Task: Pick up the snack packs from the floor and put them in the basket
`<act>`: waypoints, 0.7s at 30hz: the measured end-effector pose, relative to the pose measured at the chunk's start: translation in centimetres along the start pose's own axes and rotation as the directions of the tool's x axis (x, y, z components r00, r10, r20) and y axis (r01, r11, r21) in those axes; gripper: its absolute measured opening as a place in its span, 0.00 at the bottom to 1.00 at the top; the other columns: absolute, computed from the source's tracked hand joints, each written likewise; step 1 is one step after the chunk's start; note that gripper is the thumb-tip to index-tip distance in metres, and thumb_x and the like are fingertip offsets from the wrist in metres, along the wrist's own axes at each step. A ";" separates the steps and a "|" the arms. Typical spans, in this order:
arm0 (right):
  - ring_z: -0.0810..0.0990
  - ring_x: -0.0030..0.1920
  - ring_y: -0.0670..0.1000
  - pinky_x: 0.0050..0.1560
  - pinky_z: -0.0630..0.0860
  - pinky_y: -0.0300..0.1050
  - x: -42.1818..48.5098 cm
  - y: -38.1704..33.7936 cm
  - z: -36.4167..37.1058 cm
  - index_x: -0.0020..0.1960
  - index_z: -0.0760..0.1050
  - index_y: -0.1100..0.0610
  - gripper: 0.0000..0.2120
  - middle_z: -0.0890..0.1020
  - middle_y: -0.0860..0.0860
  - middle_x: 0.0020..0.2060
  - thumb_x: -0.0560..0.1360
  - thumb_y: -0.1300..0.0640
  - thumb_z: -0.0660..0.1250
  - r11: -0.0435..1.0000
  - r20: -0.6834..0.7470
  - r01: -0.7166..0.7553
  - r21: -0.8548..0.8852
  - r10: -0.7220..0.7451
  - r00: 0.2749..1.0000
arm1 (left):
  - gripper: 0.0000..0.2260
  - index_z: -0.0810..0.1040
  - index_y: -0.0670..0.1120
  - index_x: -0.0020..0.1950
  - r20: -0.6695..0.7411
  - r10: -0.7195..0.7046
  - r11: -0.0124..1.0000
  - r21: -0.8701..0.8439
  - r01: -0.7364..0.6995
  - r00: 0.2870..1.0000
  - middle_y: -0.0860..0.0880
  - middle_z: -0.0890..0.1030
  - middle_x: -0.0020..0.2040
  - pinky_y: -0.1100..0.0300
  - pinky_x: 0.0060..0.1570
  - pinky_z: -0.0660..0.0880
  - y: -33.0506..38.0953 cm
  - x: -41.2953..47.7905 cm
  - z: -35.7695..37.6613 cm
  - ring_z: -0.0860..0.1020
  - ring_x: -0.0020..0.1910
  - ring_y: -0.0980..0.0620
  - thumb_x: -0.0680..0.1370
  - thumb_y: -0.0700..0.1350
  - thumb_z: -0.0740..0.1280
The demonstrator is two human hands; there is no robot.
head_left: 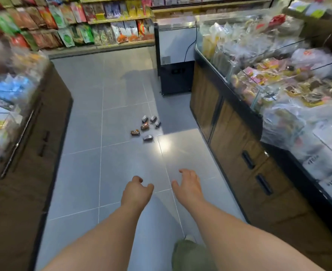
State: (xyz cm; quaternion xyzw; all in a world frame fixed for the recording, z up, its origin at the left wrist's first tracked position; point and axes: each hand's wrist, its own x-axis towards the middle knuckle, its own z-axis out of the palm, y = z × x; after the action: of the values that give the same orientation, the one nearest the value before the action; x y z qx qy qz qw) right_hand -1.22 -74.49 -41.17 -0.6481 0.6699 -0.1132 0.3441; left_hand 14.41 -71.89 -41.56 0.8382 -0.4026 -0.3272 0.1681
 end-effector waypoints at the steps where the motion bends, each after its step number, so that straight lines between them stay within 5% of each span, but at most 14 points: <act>1: 0.63 0.69 0.56 0.69 0.57 0.44 1.9 -0.6 -0.5 0.72 0.62 0.56 0.23 0.66 0.54 0.68 0.79 0.50 0.59 1.000 0.015 0.008 0.005 -0.008 1.000 | 0.21 0.70 0.43 0.66 -0.012 -0.020 1.000 -0.012 0.020 1.000 0.43 0.79 0.54 0.57 0.47 0.73 0.8 1.4 -0.2 0.77 0.52 0.45 0.76 0.51 0.64; 6: 0.63 0.68 0.56 0.67 0.62 0.45 10.4 -3.0 -2.1 0.69 0.66 0.55 0.21 0.66 0.55 0.67 0.79 0.48 0.59 0.997 0.131 0.065 -0.052 -0.058 0.990 | 0.19 0.71 0.42 0.65 -0.084 -0.066 0.993 -0.100 0.057 0.994 0.45 0.79 0.54 0.60 0.45 0.69 5.1 6.7 -0.9 0.75 0.48 0.48 0.77 0.50 0.64; 11: 0.64 0.68 0.56 0.66 0.64 0.45 16.6 -4.9 -1.7 0.70 0.65 0.55 0.21 0.66 0.54 0.67 0.79 0.49 0.59 0.994 0.218 0.077 -0.079 -0.058 0.974 | 0.17 0.72 0.44 0.64 -0.067 -0.163 0.979 -0.137 0.153 0.984 0.53 0.75 0.39 0.61 0.43 0.70 6.9 11.8 -1.4 0.75 0.43 0.49 0.77 0.49 0.63; 21: 0.64 0.68 0.57 0.66 0.64 0.45 33.2 -14.3 1.0 0.71 0.63 0.56 0.22 0.64 0.55 0.68 0.80 0.50 0.59 0.996 0.259 0.010 -0.085 0.012 0.966 | 0.15 0.73 0.45 0.62 -0.028 -0.238 0.963 -0.136 0.232 0.971 0.48 0.78 0.43 0.58 0.45 0.75 9.3 30.2 -6.9 0.78 0.43 0.47 0.77 0.48 0.62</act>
State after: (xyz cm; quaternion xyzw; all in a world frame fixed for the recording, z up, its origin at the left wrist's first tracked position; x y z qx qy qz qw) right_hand 13.28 -107.52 -43.82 -0.6711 0.6238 0.0014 0.4007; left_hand 27.80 -101.27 -43.97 0.8741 -0.2742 -0.3520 0.1921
